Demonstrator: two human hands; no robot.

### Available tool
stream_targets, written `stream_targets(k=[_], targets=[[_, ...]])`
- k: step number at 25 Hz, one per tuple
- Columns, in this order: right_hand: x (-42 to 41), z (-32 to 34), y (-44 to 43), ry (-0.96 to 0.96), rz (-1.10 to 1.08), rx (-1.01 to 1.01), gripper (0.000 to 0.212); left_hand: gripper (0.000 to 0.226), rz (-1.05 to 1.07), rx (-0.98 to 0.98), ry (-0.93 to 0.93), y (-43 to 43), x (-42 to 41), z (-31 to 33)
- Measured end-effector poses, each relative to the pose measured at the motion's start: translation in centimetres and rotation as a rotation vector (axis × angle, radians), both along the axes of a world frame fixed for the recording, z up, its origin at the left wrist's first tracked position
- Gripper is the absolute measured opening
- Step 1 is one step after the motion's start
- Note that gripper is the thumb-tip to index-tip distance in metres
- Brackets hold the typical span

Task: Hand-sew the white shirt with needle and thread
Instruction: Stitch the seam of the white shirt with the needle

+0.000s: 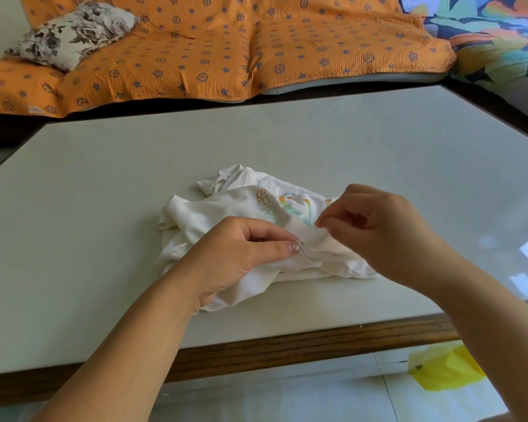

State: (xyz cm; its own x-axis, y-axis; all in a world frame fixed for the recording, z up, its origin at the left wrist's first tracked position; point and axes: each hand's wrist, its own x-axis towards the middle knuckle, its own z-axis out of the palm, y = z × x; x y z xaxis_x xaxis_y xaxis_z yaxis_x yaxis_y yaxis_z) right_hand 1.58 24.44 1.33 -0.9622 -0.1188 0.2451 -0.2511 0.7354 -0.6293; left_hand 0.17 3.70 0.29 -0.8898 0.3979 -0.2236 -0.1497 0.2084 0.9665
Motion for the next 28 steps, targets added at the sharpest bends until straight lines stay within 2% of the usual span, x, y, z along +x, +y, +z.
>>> stream_targets(k=[5,8,12,15,17,20,24,28], targets=[[-1.1,0.1,1.5,0.088,-0.317,-0.081,0.021,0.008,-0.009,-0.021,0.010,-0.1,0.0,0.0],[-1.3,0.1,2.0,0.105,-0.406,-0.126,0.020,0.008,0.005,-0.019,0.003,0.0,0.0,0.1],[-1.4,-0.3,1.7,0.022,-0.342,-0.039,0.021,0.006,0.006,-0.053,0.018,-0.1,0.1,-0.1],[-0.3,0.2,0.9,0.116,-0.301,-0.012,0.021,0.014,0.030,-0.029,0.026,-0.1,0.0,0.0],[1.1,0.7,-0.2,0.115,-0.110,-0.001,0.014,0.018,0.032,0.005,0.031,-0.1,0.1,0.0],[1.9,0.0,-1.3,-0.046,0.085,0.068,0.010,0.018,0.031,-0.006,0.069,-0.1,0.0,-0.1],[1.4,-0.1,-0.6,0.000,0.008,0.005,0.021,0.016,0.067,-0.045,0.087,-0.4,0.0,-0.2],[1.5,-0.2,-0.6,-0.038,0.019,0.009,0.020,0.006,0.104,-0.057,0.112,-0.2,-0.1,-0.4]])
